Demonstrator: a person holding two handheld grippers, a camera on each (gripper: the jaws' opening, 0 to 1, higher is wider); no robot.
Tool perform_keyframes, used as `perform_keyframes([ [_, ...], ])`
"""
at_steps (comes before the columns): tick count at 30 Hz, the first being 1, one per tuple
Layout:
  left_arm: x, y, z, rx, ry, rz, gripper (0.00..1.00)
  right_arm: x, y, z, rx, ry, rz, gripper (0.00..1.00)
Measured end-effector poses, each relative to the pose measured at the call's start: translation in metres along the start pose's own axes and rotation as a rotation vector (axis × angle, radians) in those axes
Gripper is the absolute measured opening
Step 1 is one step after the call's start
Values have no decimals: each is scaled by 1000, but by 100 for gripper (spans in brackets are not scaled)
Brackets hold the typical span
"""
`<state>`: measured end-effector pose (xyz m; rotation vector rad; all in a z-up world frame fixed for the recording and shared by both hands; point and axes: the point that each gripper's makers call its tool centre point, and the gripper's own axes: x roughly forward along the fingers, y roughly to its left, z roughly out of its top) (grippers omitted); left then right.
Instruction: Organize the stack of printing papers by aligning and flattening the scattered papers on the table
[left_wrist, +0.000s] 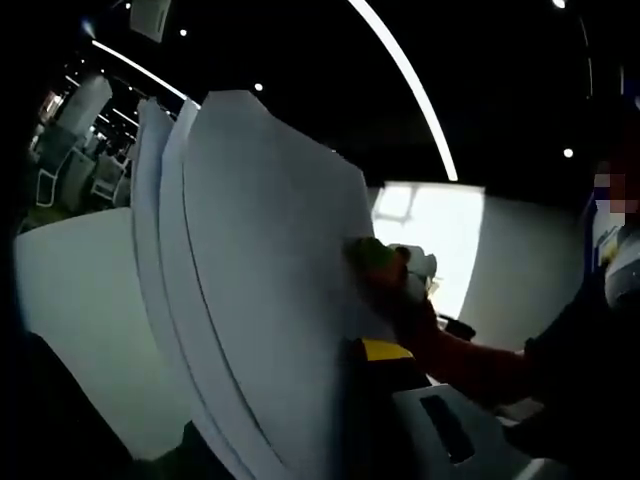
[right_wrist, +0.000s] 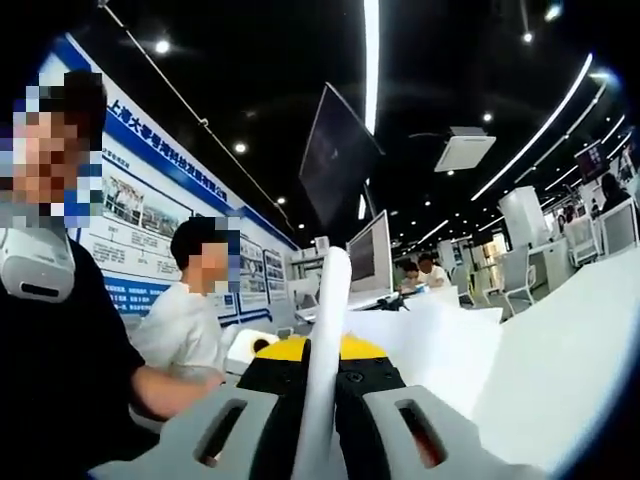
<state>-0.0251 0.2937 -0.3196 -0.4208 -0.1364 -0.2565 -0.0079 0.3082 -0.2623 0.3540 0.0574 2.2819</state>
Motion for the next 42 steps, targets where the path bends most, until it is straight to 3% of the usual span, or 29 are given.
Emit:
perform_keyframes([
  [10,0,3,0,1,4,-5,14,2,2,-5,7,9,12,5],
  [23,-2,11,2,41,7,-2,6,5,3,-11,0,26,10,7],
  [34,-2,17,3,52,9,3,6,-5,5,13,-42,-47,26,14],
  [42,-2,17,3,61,12,9,6,-15,-3,31,-71,-105,-9,21],
])
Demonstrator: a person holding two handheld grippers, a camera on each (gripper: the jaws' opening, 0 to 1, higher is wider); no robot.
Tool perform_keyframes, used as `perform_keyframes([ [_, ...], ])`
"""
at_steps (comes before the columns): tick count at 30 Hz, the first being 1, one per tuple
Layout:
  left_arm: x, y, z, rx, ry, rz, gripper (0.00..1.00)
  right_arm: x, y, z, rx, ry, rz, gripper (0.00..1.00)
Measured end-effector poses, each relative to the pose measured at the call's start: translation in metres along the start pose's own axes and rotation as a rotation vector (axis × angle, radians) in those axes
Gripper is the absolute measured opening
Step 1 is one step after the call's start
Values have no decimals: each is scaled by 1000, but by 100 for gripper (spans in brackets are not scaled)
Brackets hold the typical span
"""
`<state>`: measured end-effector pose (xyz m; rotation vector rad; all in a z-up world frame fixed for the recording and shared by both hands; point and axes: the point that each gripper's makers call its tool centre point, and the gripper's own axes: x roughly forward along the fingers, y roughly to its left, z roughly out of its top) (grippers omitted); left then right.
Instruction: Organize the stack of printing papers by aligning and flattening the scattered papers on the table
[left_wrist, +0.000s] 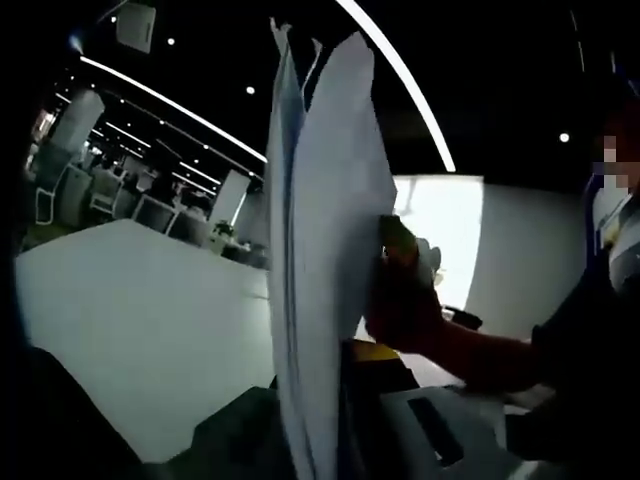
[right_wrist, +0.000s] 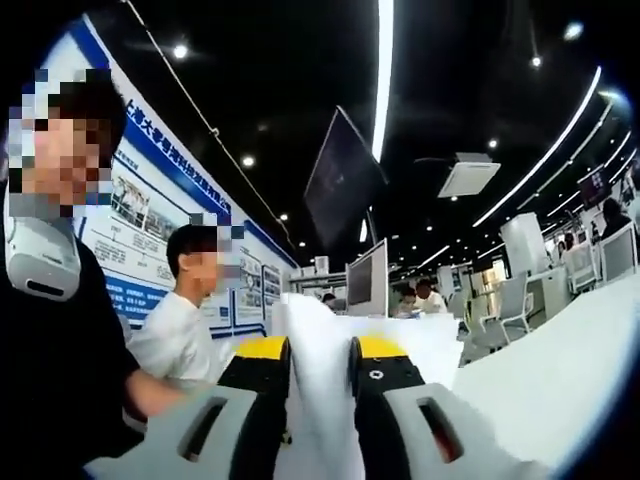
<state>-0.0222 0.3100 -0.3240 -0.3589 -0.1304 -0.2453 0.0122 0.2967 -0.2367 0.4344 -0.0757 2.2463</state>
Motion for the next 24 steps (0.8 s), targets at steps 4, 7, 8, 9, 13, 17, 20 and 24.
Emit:
perform_keyframes([
  [4,0,1,0,4,2,2,6,-5,-5,9,-5,-36,-20,22],
  [7,1,-2,-1,6,2,5,6,-9,-10,17,-13,-72,-41,23],
  [8,1,-3,-1,5,2,6,6,-10,-10,19,-14,-84,-41,23],
  [9,1,-4,-1,5,2,6,6,-10,-10,21,-12,-91,-39,24],
  [13,1,-4,-2,8,5,5,6,-9,-9,18,-21,-74,-42,24],
  [17,1,-5,-2,7,5,6,6,-8,-10,18,-24,-68,-44,26],
  [20,2,-7,-3,7,7,10,6,-10,-12,23,-44,-64,-57,27],
  [24,2,-7,-5,14,14,12,6,-12,-15,34,-68,-71,-80,28],
])
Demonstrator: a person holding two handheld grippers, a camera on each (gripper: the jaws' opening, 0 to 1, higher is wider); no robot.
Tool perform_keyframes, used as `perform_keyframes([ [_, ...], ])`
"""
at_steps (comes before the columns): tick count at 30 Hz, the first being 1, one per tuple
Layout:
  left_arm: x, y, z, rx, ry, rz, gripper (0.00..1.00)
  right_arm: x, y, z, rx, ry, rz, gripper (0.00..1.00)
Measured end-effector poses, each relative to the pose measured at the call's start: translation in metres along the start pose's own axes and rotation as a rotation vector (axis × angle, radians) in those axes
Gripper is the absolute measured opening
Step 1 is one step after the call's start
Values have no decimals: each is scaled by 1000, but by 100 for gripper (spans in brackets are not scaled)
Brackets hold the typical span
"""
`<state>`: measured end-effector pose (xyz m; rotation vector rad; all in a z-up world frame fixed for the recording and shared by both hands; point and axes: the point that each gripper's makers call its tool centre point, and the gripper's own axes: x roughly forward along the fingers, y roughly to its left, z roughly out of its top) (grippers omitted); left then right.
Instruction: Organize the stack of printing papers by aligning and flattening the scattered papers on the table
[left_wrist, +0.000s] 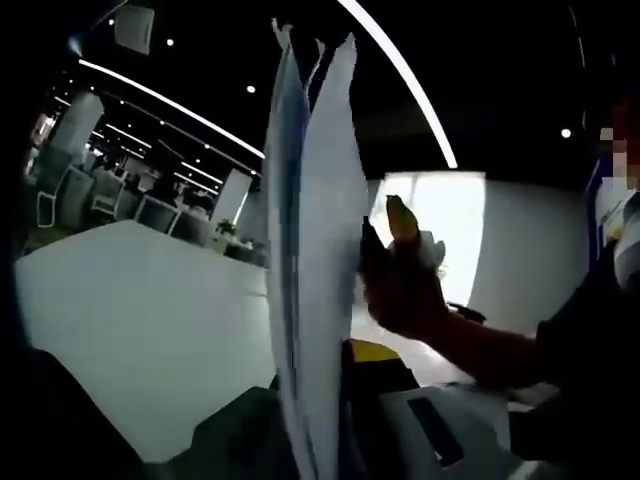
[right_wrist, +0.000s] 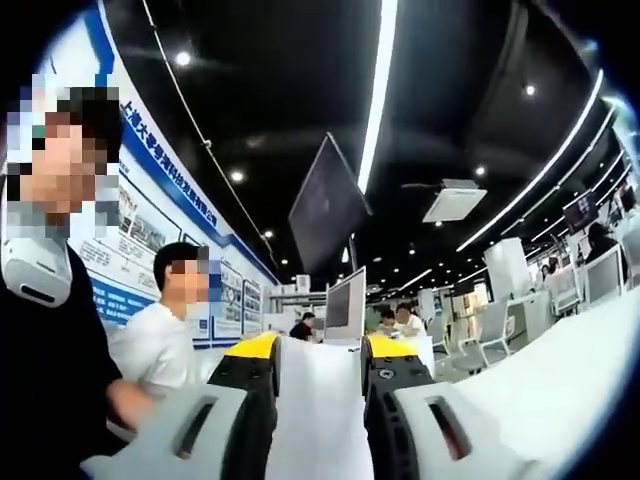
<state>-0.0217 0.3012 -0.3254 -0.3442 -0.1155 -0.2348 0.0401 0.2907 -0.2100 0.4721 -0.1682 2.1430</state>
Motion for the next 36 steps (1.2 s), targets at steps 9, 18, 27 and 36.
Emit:
perform_keyframes([
  [9,0,-2,-2,16,13,-2,6,-4,0,8,-32,26,-44,28],
  [18,1,-4,-5,33,31,4,6,-17,1,9,-61,81,-113,29],
  [27,2,-4,-8,49,50,9,6,-45,-15,-19,-139,330,-245,32],
  [36,1,-3,-9,49,52,8,6,-63,-20,-19,-103,323,-307,34],
])
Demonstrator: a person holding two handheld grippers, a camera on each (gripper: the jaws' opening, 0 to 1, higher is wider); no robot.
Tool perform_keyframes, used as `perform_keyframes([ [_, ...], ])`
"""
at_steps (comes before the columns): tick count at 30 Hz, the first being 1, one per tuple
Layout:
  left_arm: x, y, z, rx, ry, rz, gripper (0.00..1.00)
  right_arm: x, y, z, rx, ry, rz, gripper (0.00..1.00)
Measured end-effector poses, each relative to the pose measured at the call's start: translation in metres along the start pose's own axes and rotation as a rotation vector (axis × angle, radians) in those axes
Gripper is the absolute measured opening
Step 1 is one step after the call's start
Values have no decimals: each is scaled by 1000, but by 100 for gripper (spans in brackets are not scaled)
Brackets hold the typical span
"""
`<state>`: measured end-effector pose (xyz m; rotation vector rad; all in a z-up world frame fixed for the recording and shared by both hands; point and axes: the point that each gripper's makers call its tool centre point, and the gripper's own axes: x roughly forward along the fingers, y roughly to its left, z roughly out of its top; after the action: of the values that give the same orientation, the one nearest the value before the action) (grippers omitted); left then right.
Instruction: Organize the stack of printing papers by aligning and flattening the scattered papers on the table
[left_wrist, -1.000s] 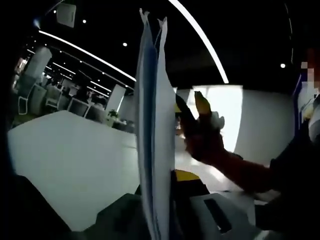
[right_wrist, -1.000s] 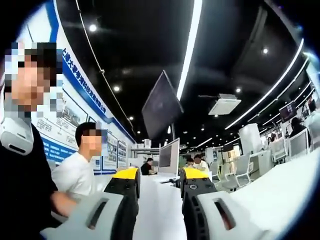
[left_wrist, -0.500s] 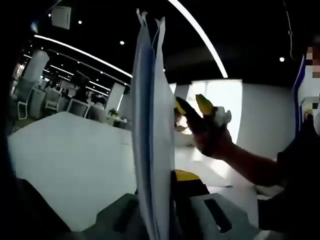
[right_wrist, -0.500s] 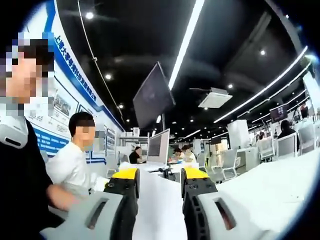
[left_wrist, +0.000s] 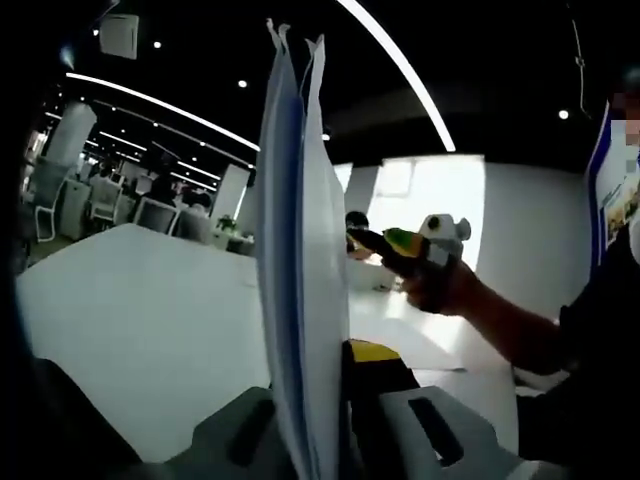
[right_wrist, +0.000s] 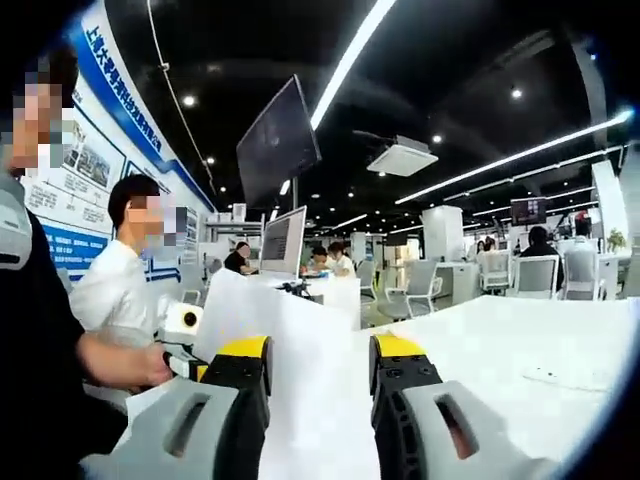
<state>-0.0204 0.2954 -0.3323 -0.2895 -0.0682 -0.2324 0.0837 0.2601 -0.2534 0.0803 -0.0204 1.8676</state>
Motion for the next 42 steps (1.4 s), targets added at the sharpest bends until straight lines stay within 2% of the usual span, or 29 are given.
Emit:
perform_keyframes([
  [10,0,2,-1,4,3,-2,6,-23,-3,-7,9,26,-78,35],
  [18,0,5,-1,17,6,4,6,-42,-9,-4,57,-10,-127,36],
  [24,1,6,-1,23,6,4,6,-55,-12,-7,75,-11,-156,36],
  [32,1,8,-1,25,8,6,6,-71,-13,-20,65,36,-194,36],
  [42,1,10,-1,29,11,7,6,-86,-15,-29,80,49,-229,36],
])
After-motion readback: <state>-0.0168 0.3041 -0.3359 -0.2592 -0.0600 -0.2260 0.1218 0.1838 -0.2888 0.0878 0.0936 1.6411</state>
